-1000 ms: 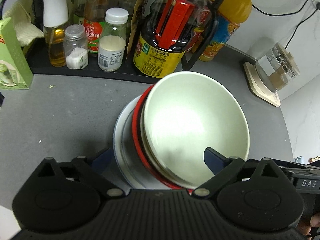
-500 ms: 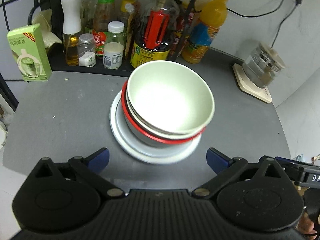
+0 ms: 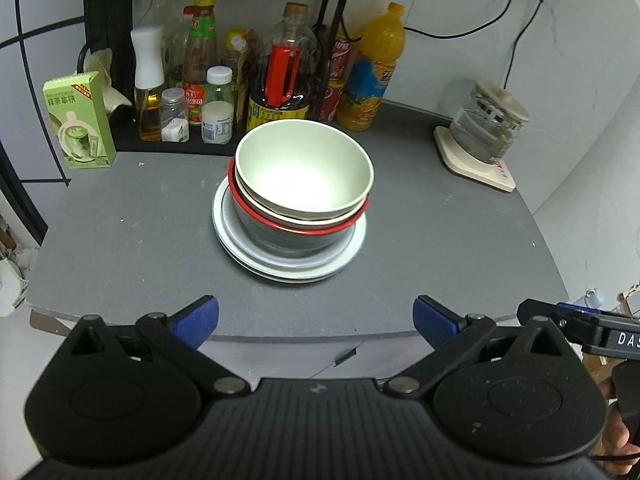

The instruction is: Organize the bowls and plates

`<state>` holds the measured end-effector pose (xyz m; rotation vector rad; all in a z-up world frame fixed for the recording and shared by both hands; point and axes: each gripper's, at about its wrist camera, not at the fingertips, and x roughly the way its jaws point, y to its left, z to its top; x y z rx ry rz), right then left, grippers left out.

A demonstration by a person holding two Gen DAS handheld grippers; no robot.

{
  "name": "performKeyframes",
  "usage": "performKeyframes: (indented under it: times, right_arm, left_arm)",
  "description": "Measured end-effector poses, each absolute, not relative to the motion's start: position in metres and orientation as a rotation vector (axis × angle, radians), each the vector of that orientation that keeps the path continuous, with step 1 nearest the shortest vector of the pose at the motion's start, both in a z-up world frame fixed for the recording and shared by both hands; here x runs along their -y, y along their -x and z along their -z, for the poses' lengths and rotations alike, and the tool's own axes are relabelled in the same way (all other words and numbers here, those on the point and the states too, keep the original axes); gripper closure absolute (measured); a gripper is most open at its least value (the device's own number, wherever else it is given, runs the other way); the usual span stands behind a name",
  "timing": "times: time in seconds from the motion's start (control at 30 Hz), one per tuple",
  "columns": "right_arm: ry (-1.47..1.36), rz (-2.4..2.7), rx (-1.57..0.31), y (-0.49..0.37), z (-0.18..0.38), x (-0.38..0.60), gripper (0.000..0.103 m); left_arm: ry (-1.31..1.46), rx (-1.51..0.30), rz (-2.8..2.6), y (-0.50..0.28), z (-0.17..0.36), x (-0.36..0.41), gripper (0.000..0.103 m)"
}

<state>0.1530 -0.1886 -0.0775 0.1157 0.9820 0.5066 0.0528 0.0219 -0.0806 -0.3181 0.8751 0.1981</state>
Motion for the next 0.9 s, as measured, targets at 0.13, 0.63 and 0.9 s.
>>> performKeyframes:
  times: [0.13,0.63,0.9]
  right_arm:
    - [-0.098,-0.496,-0.948,-0.139,0.072,0.193,0.0]
    - [-0.057,-0.44,-0.864,-0.094,0.046,0.214,0.0]
    - [-0.058,-0.402,-0.856,-0.073,0.042,0.221,0.0]
  left_arm:
    - [0.296,-0.86,-0.193,-0.038,0.077,-0.014,0.001]
    - [0.228,-0.796,-0.148,-0.003,0.058,0.01,0.001]
    - [0.212,-0.795,-0.127,0.008,0.059,0.017,0.001]
